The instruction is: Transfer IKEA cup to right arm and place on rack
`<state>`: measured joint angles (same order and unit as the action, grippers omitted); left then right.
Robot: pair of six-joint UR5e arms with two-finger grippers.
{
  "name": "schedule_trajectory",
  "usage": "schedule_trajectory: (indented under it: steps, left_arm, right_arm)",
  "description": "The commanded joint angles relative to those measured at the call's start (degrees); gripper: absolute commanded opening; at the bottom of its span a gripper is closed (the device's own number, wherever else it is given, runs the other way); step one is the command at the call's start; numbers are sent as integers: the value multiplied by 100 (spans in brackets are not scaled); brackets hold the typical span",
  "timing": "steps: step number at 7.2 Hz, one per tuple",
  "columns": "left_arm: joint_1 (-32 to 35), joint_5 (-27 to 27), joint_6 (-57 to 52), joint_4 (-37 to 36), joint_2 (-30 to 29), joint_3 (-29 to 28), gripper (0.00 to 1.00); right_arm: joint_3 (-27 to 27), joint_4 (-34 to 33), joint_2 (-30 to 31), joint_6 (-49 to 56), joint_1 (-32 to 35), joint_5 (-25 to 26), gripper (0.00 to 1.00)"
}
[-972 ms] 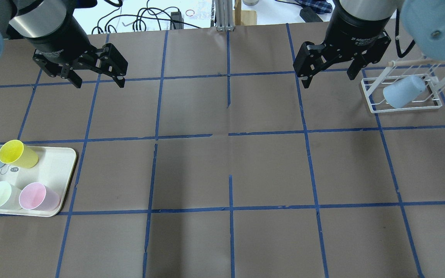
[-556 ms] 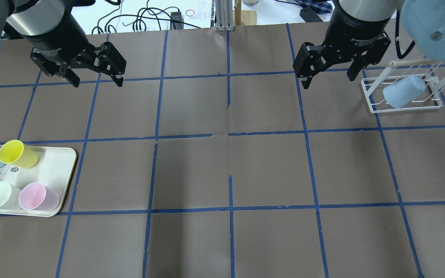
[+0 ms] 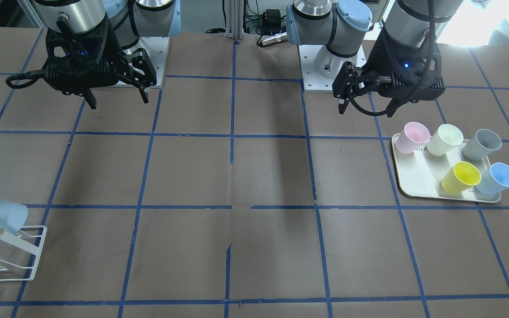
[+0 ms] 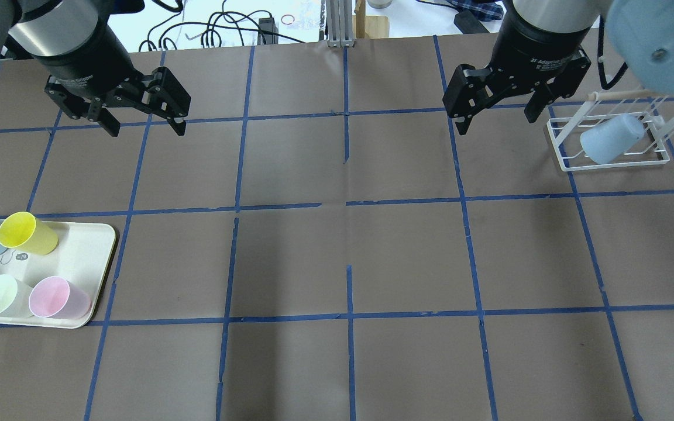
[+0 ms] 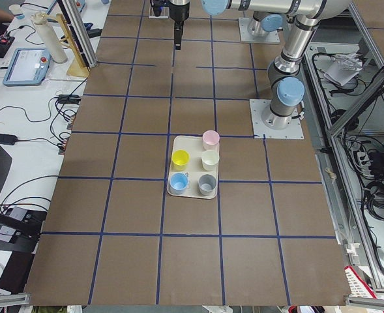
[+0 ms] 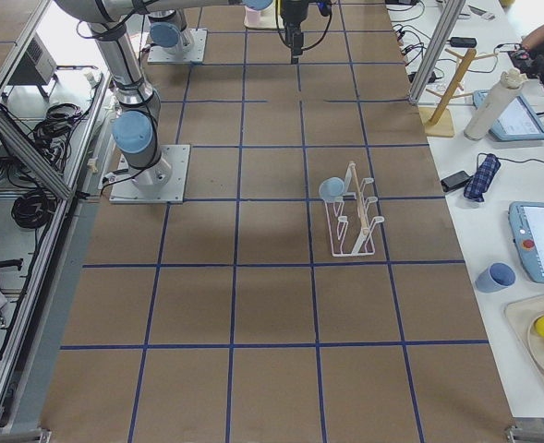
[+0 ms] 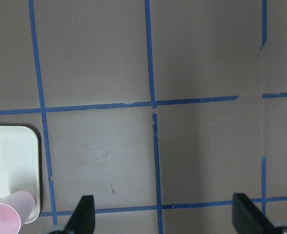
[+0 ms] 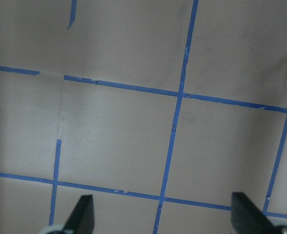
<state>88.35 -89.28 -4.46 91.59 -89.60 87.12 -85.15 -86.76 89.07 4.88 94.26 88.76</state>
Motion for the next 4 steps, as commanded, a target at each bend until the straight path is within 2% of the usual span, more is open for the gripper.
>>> schedule_trajectory:
  steps: [1,4]
  left_arm:
    - [7,-10,23,95,39,-11,100]
    - [16,-116,59,148,39,-28,100]
  right_arm:
    - [-2,-8,-3,-4,5,-16,100]
    - [-2,1,-3,-4,5,-8,100]
